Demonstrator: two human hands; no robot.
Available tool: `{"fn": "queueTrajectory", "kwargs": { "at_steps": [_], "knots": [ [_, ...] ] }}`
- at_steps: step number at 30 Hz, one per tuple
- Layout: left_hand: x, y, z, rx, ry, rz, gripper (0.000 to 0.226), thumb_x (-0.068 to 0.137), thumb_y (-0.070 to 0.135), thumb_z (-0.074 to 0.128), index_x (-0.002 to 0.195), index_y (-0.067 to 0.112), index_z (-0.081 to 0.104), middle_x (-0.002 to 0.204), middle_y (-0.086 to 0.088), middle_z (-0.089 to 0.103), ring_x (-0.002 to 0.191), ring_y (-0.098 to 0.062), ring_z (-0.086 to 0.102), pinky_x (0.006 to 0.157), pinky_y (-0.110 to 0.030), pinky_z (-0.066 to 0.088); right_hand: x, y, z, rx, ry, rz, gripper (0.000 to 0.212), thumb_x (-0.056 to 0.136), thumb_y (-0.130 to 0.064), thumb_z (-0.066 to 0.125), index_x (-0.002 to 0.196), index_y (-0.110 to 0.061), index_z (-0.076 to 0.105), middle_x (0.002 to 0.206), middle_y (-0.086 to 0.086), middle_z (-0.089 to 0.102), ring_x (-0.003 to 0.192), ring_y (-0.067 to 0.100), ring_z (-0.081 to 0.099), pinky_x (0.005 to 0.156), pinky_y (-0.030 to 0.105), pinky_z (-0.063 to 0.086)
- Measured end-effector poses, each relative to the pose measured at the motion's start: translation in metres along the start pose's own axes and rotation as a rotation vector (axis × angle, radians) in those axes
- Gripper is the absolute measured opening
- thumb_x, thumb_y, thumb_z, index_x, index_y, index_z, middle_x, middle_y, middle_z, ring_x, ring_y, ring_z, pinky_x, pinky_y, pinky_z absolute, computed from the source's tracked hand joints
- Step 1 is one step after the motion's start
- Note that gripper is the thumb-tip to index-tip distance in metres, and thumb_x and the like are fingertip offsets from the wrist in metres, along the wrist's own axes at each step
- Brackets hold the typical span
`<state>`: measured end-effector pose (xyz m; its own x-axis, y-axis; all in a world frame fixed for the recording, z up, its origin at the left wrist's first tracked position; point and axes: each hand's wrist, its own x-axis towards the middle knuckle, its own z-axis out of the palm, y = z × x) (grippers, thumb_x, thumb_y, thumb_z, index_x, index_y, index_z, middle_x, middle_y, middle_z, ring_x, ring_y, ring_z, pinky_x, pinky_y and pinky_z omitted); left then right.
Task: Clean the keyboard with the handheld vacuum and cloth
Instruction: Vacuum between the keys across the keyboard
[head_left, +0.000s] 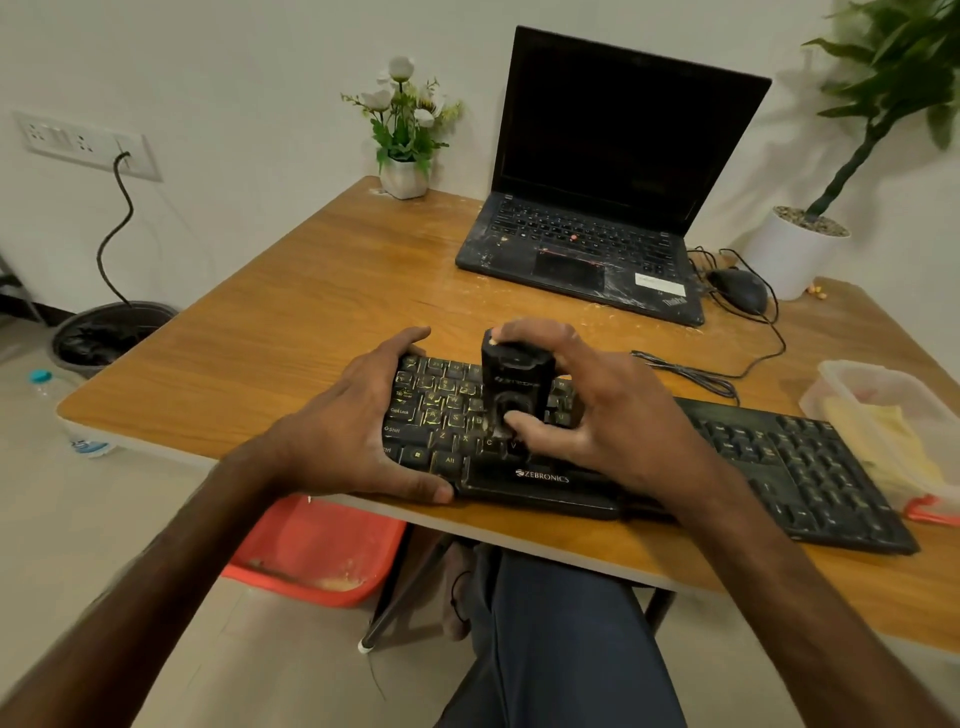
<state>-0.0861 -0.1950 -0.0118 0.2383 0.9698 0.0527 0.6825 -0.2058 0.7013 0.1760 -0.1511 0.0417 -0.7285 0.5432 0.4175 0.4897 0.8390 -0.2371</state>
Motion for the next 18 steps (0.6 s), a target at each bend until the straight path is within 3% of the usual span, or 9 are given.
{"fn": "queueTrajectory", "kwargs": {
  "at_steps": [4, 8, 12, 18],
  "knots": [
    [0.0, -0.001, 0.0, 0.005, -0.001, 0.015, 0.145, 0.042, 0.078, 0.084, 0.154, 0.048, -0.003, 0.148, 0.018, 0.026, 0.137, -0.002, 0.029, 0.115, -0.031, 0.032, -0.006, -0.011, 0.004, 0.066, -0.06, -0.082, 0.062, 0.087, -0.042, 0.063, 0.139, -0.04, 0.029, 0.111, 0.0, 0.067, 0.085, 0.015, 0.067, 0.065, 0.034, 0.059],
    [0.002, -0.002, 0.001, -0.001, 0.005, 0.014, 0.145, 0.042, 0.078, 0.084, 0.154, 0.047, -0.003, 0.149, 0.016, 0.026, 0.137, -0.003, 0.029, 0.115, -0.03, 0.031, 0.0, -0.003, 0.0, -0.057, -0.002, -0.035, 0.062, 0.089, -0.045, 0.059, 0.14, -0.038, 0.026, 0.101, 0.001, 0.069, 0.075, 0.014, 0.065, 0.057, 0.033, 0.058],
    [0.001, -0.004, 0.001, 0.005, 0.006, 0.033, 0.145, 0.043, 0.077, 0.084, 0.155, 0.046, -0.003, 0.15, 0.016, 0.026, 0.138, -0.002, 0.028, 0.114, -0.029, 0.03, -0.003, -0.011, 0.004, 0.163, -0.064, -0.031, 0.063, 0.087, -0.041, 0.067, 0.138, -0.04, 0.03, 0.121, -0.001, 0.064, 0.088, 0.015, 0.069, 0.066, 0.031, 0.06],
    [0.004, -0.007, 0.001, -0.018, 0.002, 0.044, 0.145, 0.044, 0.071, 0.089, 0.154, 0.047, -0.002, 0.148, 0.019, 0.027, 0.137, -0.001, 0.029, 0.115, -0.029, 0.031, 0.003, -0.005, -0.003, 0.298, -0.044, 0.048, 0.069, 0.083, -0.025, 0.078, 0.136, -0.036, 0.035, 0.117, -0.004, 0.064, 0.089, 0.009, 0.069, 0.064, 0.026, 0.06]
  ]
}}
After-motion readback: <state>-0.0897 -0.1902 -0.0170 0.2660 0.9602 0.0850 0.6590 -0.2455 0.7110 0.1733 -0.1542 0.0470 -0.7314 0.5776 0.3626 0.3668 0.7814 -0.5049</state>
